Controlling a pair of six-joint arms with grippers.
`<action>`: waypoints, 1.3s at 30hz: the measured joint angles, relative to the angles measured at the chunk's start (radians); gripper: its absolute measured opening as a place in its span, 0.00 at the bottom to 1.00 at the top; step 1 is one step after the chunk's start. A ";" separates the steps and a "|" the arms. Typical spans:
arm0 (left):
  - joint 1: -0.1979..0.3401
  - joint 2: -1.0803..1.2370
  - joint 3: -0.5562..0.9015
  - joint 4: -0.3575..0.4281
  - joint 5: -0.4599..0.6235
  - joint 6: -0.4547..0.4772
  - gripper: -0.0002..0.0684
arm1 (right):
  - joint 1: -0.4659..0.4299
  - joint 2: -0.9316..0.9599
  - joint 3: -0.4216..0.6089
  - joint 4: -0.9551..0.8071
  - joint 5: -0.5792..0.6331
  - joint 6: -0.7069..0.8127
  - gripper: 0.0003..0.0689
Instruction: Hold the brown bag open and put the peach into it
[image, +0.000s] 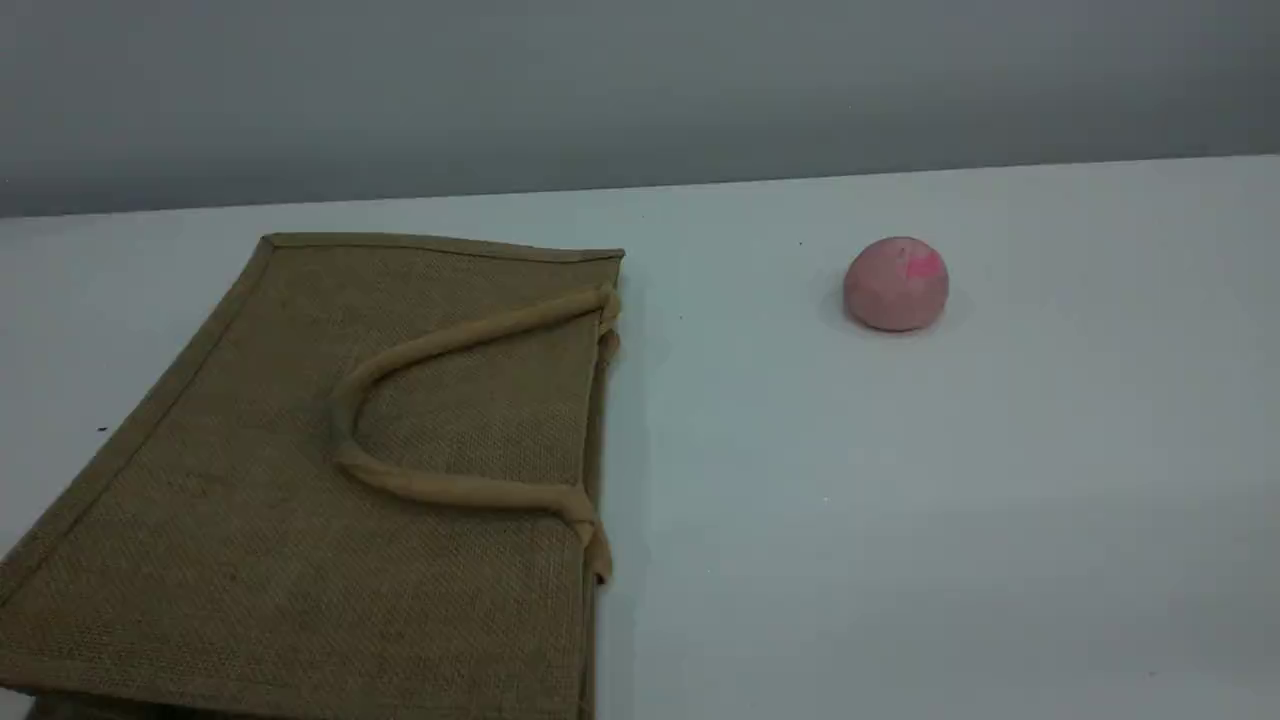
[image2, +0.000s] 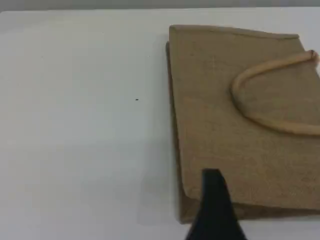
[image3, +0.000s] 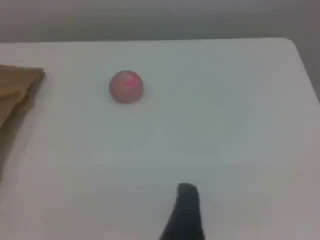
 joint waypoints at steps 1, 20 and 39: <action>0.000 0.000 0.000 0.000 0.000 0.000 0.66 | 0.000 0.000 0.000 0.000 0.000 0.000 0.81; -0.001 0.000 0.000 0.000 0.000 -0.001 0.66 | 0.000 0.000 0.000 0.002 0.000 0.000 0.80; -0.004 0.056 -0.053 0.032 -0.068 0.000 0.66 | 0.032 0.080 -0.061 0.046 -0.064 0.008 0.80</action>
